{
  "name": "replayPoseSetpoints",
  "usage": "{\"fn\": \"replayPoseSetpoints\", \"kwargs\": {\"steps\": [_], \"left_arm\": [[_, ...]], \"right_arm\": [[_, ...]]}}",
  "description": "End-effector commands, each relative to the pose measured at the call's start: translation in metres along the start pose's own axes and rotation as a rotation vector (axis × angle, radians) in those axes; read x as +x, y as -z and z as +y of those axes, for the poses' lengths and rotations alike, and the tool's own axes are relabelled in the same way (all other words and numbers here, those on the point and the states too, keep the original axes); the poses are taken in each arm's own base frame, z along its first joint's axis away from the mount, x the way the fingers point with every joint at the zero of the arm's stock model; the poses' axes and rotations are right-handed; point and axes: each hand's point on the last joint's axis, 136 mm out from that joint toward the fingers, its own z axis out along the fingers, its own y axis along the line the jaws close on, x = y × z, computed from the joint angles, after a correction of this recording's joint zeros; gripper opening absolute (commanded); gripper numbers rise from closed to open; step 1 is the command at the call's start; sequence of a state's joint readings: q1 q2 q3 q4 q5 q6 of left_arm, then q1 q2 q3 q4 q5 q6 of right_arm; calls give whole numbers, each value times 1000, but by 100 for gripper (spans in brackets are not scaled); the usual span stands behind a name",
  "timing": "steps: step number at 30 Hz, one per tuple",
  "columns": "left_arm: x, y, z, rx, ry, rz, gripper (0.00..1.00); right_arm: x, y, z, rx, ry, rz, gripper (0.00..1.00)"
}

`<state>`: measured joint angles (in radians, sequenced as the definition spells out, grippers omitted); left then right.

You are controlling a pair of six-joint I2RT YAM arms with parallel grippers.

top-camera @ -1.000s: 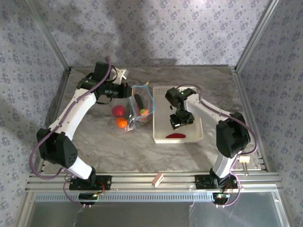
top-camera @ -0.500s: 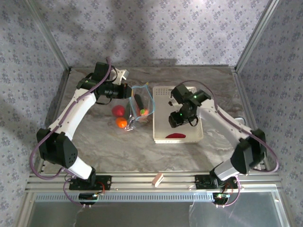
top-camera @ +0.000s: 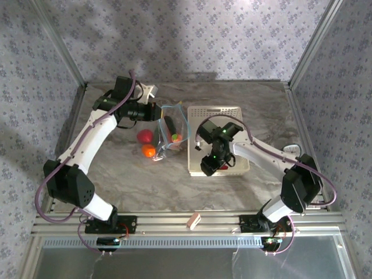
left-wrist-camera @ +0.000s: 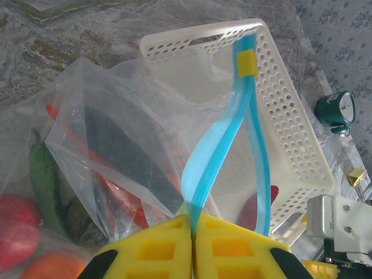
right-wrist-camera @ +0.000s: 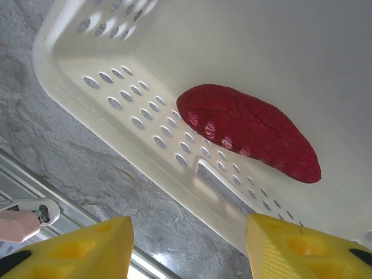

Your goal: Place the food in the zip-top bag and seal the zipper

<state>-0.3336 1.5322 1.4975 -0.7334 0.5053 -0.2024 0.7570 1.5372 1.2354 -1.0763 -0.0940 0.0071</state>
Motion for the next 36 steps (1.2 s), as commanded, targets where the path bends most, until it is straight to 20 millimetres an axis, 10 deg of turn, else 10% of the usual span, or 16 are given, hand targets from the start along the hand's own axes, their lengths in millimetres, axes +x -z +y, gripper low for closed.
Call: {"fn": "replayPoseSetpoints", "kwargs": {"steps": [1,11,23,36], "left_arm": [[-6,18,-11,13,-36,-42,10],[-6,18,-11,13,-36,-43,10],[-6,18,-9,4,-34,-44,10],[-8,21,-9,-6,-34,-50,10]], "right_arm": [[5,-8,-4,6,26,55,55],[17,-34,-2,-10,49,181,54],[11,-40,3,-87,94,260,1],[-93,31,-32,-166,-75,-165,0]]}}
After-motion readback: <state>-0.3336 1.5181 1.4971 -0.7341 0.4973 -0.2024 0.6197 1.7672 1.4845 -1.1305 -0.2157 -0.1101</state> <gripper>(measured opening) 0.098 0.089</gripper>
